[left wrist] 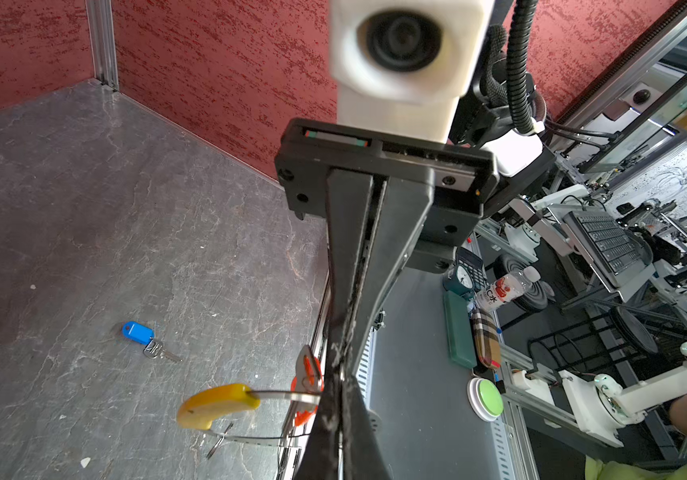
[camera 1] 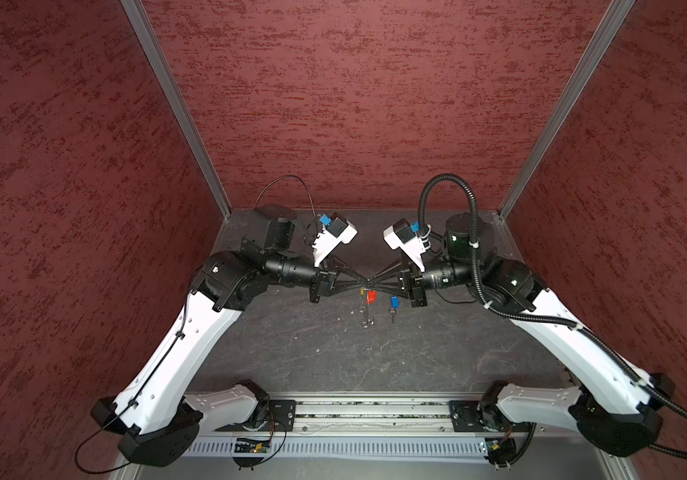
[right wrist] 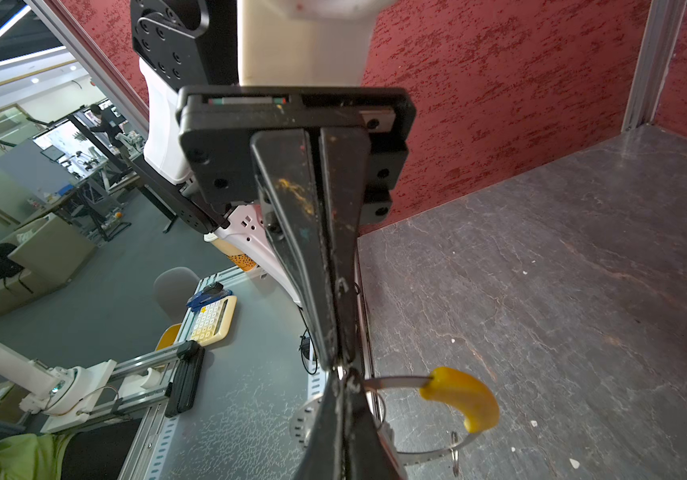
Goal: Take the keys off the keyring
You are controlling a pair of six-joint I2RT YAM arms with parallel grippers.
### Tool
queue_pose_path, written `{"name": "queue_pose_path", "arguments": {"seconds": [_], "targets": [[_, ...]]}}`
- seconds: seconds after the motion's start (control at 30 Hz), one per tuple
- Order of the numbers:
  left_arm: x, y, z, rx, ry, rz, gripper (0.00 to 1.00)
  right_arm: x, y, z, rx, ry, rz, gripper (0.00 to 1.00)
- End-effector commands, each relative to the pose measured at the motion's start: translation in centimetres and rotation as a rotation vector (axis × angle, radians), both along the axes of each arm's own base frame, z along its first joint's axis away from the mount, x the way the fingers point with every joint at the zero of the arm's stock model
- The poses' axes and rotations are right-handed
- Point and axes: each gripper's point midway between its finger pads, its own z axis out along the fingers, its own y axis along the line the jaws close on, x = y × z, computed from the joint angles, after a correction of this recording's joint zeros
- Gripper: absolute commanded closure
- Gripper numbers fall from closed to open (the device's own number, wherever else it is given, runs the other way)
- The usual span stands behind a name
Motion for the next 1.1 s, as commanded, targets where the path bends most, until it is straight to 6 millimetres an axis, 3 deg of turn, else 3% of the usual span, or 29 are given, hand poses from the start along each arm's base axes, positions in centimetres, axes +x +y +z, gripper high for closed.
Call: {"name": "queue_pose_path", "arguments": {"seconds": [0.0,0.1,0.23,0.4,0.73,0.9,1.07], "targets": [[-1.0,-0.3,1.3,-0.042,-0.043,-0.039,1.00,0.8,0.2,2.3,0.057,-0.071,-0.027,1.00],[-0.8,-0.3,1.8,-0.073,-0.077,-0.019,1.00,1.0,0.0,2.7,0.068,-0.086,-0.054,0.98],[-0.7,-0.2,2.3,-0.104,-0.098,-0.013,1.00,1.3,-0.4,3.1,0.087,-0.117,-0.089,0.83],[-0.7,-0.1,2.5,-0.109,-0.103,-0.013,1.00,1.1,-1.2,3.9,0.115,-0.165,-0.129,0.56],[-1.4,0.2,3.4,-0.166,-0.141,-0.034,1.00,0.2,-2.7,2.9,0.199,-0.206,-0.174,0.42],[-1.8,0.2,3.9,-0.197,-0.139,-0.055,1.00,-0.6,-2.0,1.4,0.184,-0.168,-0.094,0.37],[-1.9,0.2,4.0,-0.201,-0.134,-0.062,1.00,-0.9,-1.2,1.1,0.195,-0.143,-0.033,0.38]]}}
